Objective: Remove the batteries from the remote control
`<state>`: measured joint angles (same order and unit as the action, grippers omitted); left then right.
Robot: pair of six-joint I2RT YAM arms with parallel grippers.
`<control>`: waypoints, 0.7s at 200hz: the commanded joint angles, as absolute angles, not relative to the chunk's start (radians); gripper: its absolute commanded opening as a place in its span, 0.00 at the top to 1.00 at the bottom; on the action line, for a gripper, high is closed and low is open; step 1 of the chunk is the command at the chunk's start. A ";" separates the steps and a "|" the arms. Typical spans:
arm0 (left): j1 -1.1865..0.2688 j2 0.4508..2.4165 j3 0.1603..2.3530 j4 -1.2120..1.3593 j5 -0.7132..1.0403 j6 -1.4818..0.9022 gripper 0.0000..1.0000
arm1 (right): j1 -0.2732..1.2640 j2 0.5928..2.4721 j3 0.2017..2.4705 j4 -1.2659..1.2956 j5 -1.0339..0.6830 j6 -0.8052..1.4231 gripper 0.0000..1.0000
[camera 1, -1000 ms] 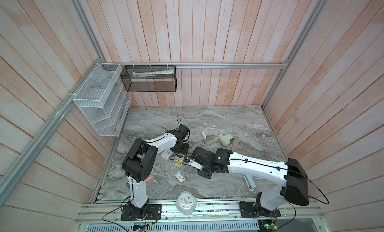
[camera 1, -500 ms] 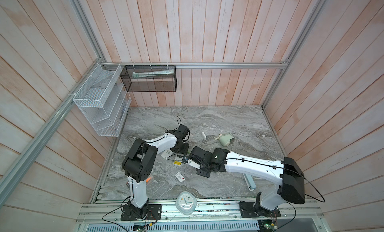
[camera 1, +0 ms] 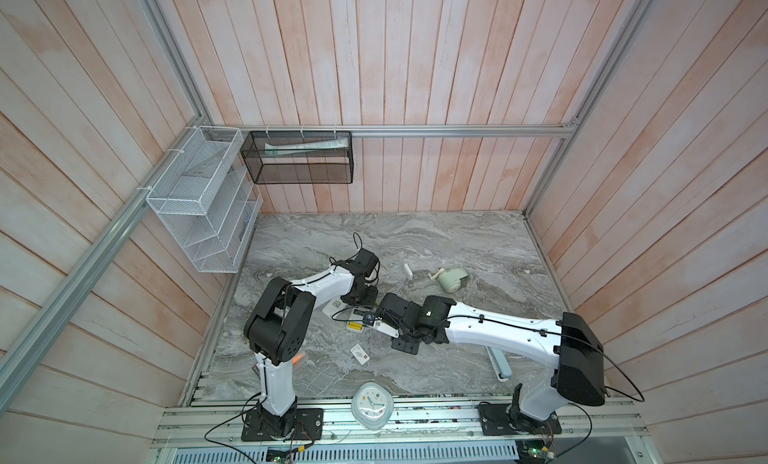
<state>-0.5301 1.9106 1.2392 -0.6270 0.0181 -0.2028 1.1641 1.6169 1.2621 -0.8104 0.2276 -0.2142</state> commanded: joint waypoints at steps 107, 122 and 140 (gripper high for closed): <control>-0.529 1.994 1.203 -0.621 0.036 -0.211 0.41 | 1.180 1.694 1.358 -0.920 0.256 -0.249 1.00; -0.529 1.994 1.200 -0.618 0.037 -0.211 0.41 | 1.181 1.704 1.374 -0.937 0.258 -0.257 1.00; -0.529 1.996 1.200 -0.616 0.039 -0.211 0.41 | 1.183 1.712 1.389 -0.944 0.250 -0.269 1.00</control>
<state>-0.5304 1.9118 1.2392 -0.6270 0.0143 -0.2035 1.1721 1.6833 1.3575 -0.8970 0.2539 -0.2394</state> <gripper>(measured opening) 0.595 0.268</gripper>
